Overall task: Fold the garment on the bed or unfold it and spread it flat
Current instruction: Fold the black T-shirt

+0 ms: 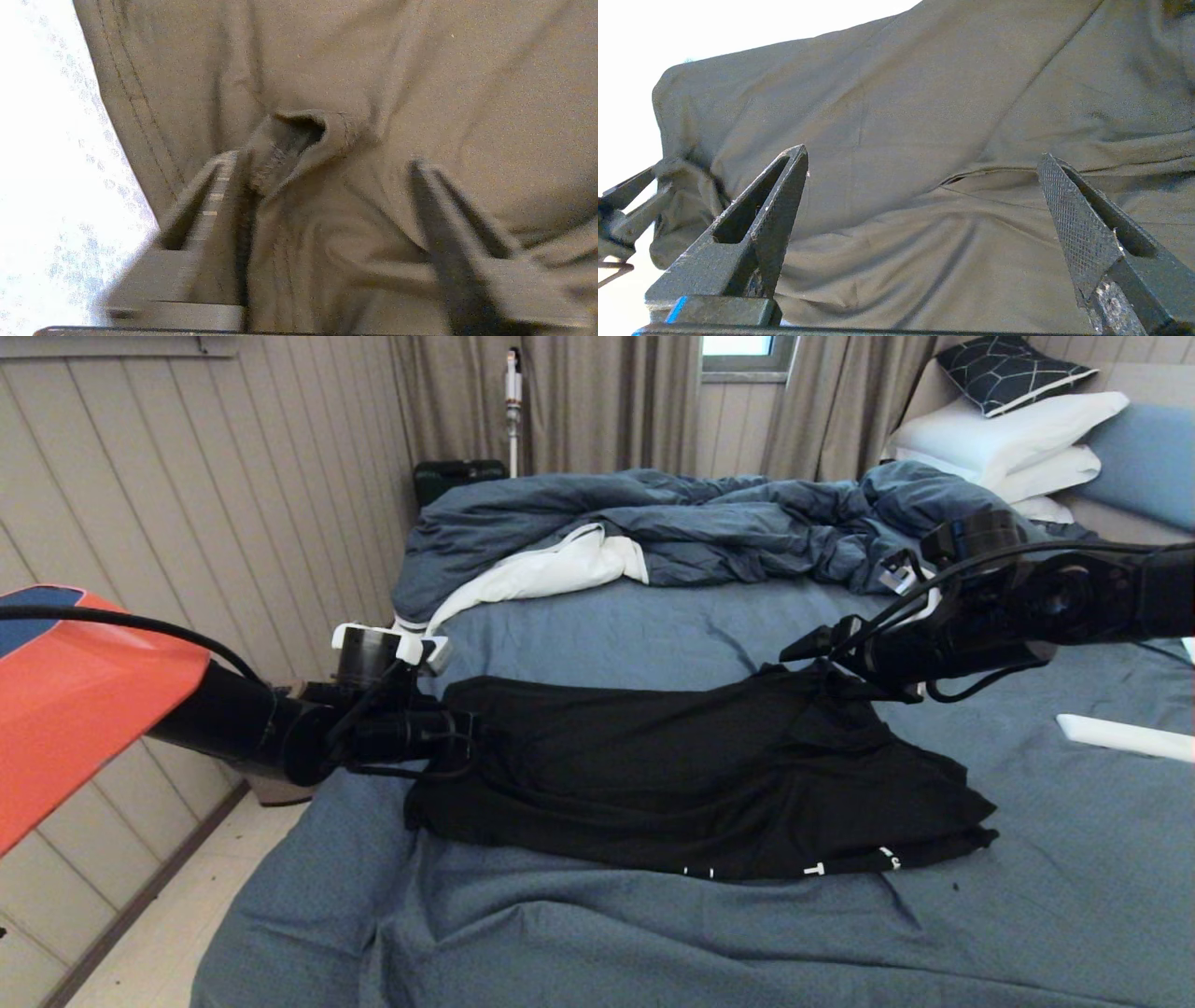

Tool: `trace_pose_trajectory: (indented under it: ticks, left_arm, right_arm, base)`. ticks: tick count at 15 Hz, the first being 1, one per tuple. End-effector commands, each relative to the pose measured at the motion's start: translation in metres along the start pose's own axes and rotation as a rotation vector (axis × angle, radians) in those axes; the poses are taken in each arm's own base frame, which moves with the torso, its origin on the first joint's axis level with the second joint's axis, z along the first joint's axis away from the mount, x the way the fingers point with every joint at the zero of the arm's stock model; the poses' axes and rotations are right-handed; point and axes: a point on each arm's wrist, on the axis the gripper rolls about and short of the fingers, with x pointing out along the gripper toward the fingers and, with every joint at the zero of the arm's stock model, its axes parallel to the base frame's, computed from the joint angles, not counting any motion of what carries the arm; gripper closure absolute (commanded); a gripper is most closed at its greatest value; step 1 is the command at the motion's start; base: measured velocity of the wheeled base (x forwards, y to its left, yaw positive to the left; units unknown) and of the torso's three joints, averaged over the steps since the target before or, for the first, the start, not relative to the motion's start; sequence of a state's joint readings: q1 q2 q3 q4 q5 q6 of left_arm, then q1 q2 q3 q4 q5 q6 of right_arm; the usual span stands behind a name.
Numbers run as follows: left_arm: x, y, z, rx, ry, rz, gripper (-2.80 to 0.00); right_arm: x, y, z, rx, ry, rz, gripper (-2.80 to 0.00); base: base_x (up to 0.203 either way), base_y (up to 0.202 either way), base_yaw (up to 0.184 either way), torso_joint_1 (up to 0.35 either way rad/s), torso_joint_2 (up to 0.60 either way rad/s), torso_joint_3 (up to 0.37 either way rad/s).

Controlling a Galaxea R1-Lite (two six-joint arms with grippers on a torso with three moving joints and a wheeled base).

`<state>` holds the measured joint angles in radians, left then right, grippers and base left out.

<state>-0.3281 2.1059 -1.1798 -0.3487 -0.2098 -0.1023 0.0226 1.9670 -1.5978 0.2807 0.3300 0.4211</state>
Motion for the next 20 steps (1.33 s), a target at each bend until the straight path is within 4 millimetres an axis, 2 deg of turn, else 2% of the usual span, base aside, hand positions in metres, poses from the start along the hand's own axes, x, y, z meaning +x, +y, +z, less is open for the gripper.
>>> trace_pose_trajectory:
  ticks: [1, 11, 17, 18, 20]
  left_arm:
    - [0.006, 0.001, -0.001, -0.003, 0.004, -0.002, 0.0]
    - [-0.001, 0.011, 0.012, -0.048, -0.042, 0.013, 0.0]
    - [-0.024, 0.051, 0.017, -0.141, -0.078, 0.099, 0.0]
    - [-0.031, 0.054, 0.016, -0.152, -0.079, 0.102, 0.0]
    - [-0.031, 0.055, 0.011, -0.163, -0.065, 0.095, 0.0]
  right_arm:
    - [0.0, 0.0, 0.0, 0.003, 0.004, 0.005, -2.8]
    - [0.002, -0.001, -0.002, 0.005, 0.02, 0.022, -2.8]
    - [0.003, -0.001, -0.003, 0.005, 0.024, 0.02, -2.8]
    - [0.004, -0.001, -0.003, 0.005, 0.027, 0.02, -2.8]
    - [0.007, -0.003, -0.005, 0.009, 0.036, 0.016, -2.8]
  base:
    - [0.0, 0.0, 0.0, 0.0, 0.0, 0.0]
    - [0.0, 0.0, 0.0, 0.0, 0.0, 0.0]
    - [0.0, 0.0, 0.0, 0.0, 0.0, 0.0]
    - [0.0, 0.0, 0.0, 0.0, 0.0, 0.0]
    - [0.0, 0.0, 0.0, 0.0, 0.0, 0.0]
